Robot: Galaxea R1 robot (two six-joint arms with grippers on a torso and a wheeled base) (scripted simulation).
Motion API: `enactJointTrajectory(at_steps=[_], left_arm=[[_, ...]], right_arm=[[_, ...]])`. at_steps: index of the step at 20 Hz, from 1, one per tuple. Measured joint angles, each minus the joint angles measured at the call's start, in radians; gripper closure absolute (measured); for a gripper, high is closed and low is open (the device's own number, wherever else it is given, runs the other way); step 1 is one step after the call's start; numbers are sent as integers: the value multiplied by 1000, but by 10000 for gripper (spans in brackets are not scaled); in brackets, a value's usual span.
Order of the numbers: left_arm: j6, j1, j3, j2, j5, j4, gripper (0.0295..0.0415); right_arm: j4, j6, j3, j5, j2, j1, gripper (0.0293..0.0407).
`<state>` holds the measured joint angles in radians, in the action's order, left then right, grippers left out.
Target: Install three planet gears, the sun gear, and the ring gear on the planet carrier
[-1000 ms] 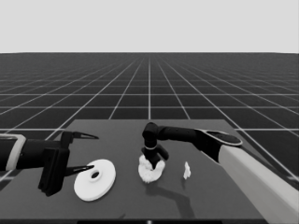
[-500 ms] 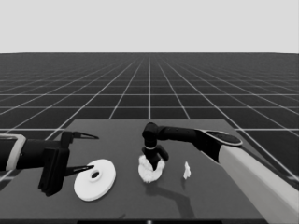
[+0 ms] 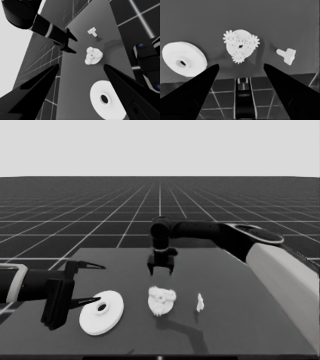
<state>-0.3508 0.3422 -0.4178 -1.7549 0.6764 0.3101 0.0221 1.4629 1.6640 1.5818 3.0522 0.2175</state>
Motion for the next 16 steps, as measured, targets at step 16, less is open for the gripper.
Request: enactJointTrajectory(at_steps=[16], left_arm=[[485, 16, -35, -92, 433, 336, 317]], right_arm=[[-718, -1144, -1273, -400, -1289, -571, 315]])
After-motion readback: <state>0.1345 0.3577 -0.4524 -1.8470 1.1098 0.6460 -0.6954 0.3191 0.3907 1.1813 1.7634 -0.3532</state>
